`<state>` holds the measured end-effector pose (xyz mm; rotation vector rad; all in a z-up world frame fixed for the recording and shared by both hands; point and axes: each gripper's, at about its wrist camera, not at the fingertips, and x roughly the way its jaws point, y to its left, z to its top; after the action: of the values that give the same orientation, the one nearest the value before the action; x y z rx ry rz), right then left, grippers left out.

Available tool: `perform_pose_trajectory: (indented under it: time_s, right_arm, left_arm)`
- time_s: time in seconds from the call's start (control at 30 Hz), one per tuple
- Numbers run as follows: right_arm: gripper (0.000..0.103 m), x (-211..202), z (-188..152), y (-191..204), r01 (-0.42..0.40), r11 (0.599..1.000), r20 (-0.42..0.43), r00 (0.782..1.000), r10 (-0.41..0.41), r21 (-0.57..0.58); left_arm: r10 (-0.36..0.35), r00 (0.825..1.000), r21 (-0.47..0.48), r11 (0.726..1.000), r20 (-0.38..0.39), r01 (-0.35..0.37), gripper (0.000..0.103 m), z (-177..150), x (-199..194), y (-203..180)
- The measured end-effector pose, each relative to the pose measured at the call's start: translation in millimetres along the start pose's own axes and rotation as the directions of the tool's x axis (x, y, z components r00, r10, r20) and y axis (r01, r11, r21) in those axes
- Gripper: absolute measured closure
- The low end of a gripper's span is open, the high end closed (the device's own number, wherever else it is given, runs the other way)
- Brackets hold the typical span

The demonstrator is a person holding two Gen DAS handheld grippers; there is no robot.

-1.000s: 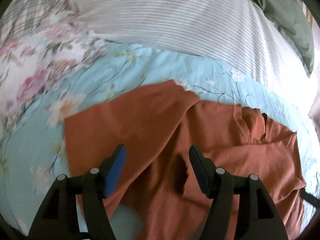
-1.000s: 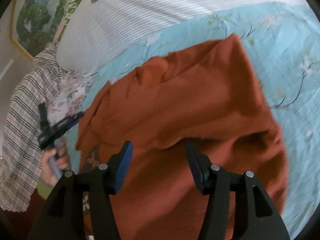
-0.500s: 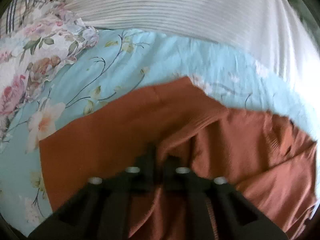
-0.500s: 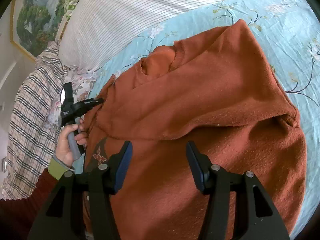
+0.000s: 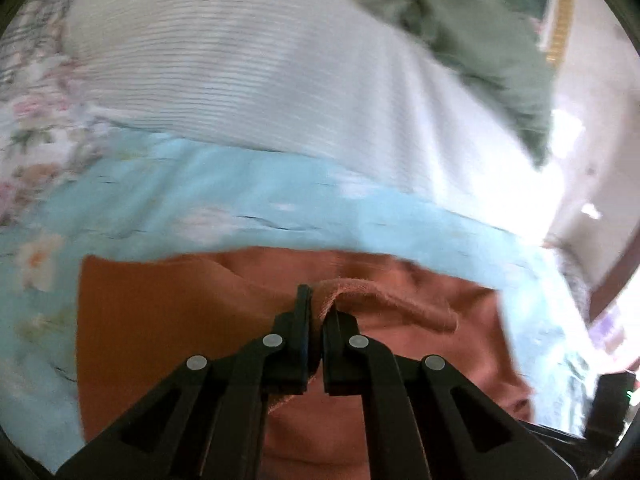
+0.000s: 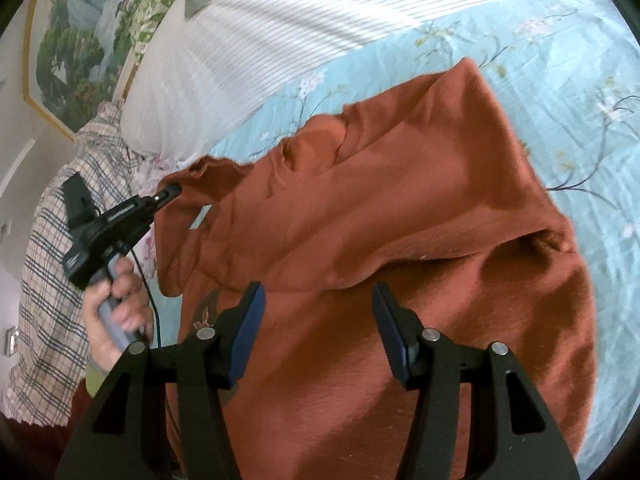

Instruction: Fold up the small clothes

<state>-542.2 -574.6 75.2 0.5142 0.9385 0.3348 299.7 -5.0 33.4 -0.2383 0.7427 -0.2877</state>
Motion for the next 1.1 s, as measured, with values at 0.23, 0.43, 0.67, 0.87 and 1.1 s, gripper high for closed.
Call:
perform_pose_trajectory:
  time_s: [0.23, 0.43, 0.67, 0.87, 1.1]
  right_arm:
    - [0.046, -17.2, -2.7, -27.9, 0.037, 0.996, 0.056, 0.998, -0.042, 0.079]
    - [0.046, -43.6, -1.5, -52.3, 0.072, 0.987, 0.125, 0.988, -0.090, 0.145]
    - [0.046, -48.4, 0.8, -50.6, 0.047, 0.989, 0.121, 0.991, -0.065, 0.141]
    - [0.046, -17.7, 8.2, -31.1, -0.006, 0.985, 0.089, 0.996, -0.010, 0.172]
    - [0.046, 38.8, 5.5, -7.3, -0.073, 0.974, 0.014, 0.997, 0.072, 0.213]
  left_arm:
    - [-0.164, 0.985, 0.035, 0.985, -0.060, 0.167, 0.101, -39.9, 37.0, -88.5]
    - [-0.153, 0.975, 0.116, 0.978, -0.162, 0.173, 0.100, -80.5, 83.1, -137.5]
    - [-0.129, 0.954, 0.147, 0.974, -0.270, 0.174, 0.085, -109.9, 96.9, -129.4]
    - [-0.075, 0.970, 0.220, 0.967, -0.232, 0.127, 0.063, -114.9, 43.9, -98.3]
    - [0.174, 0.973, 0.133, 0.979, -0.152, -0.154, 0.062, -114.7, -20.0, 10.0]
